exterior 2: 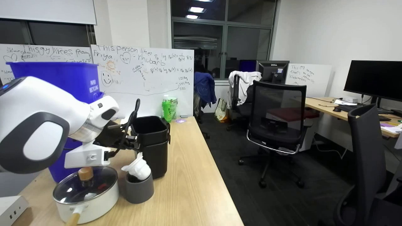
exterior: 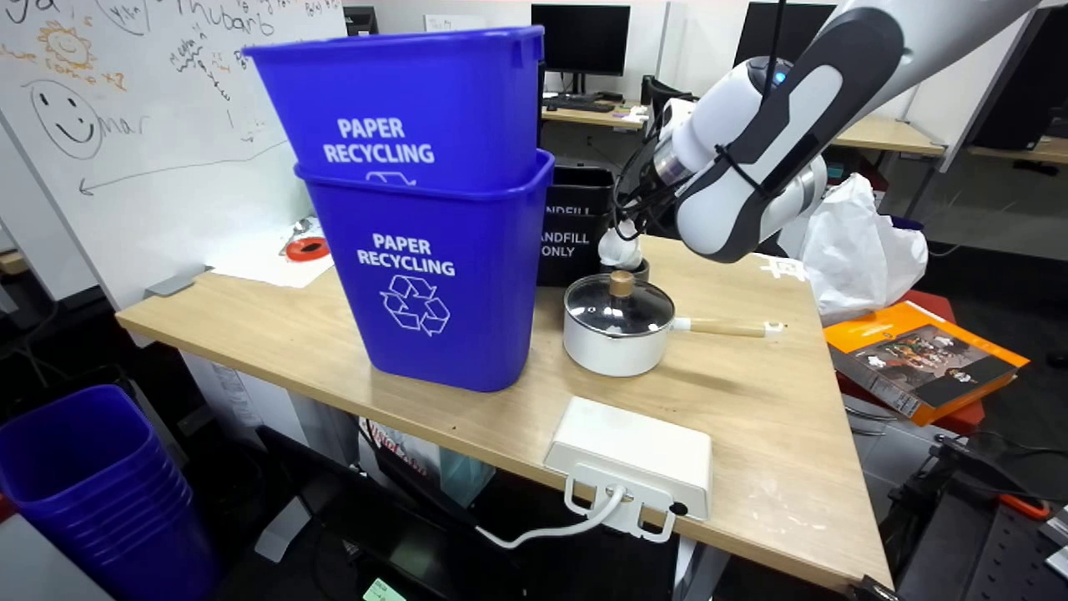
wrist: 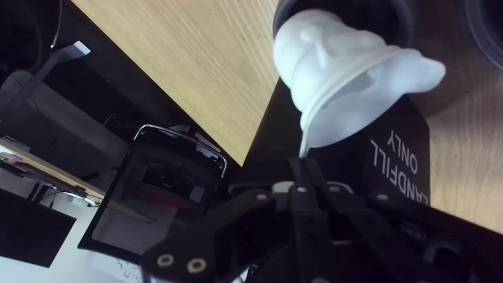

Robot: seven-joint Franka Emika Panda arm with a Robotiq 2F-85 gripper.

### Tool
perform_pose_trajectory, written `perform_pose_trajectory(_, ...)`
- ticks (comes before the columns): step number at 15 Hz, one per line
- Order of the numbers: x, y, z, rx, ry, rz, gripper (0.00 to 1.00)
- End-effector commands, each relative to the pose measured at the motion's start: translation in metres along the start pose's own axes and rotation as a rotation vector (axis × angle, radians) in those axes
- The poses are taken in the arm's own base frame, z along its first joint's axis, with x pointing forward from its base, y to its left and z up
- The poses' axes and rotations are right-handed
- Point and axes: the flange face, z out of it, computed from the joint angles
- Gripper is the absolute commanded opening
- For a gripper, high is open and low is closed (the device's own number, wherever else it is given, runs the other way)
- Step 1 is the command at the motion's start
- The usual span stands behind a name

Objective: Take the strainer out of the gray cup

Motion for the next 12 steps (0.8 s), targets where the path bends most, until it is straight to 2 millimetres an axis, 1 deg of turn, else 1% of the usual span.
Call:
perform_pose_trajectory(1, 0.015, 0.011, -0.017, -0.002, -0.024, -0.029, 0.0)
perform_pose_trajectory(4, 0.032, 0.025, -0.03, -0.022, -0.045, -0.025, 0.0)
perform_pose_trajectory(6, 0.039, 0.038, -0.041, -0.045, -0.072, -0.023, 0.0)
perform_pose_trajectory(9, 0.043, 0.056, -0.059, -0.093, -0.136, -0.017, 0.0)
perform_pose_trajectory(12, 0.041, 0.071, -0.08, -0.159, -0.206, -0.015, 0.0)
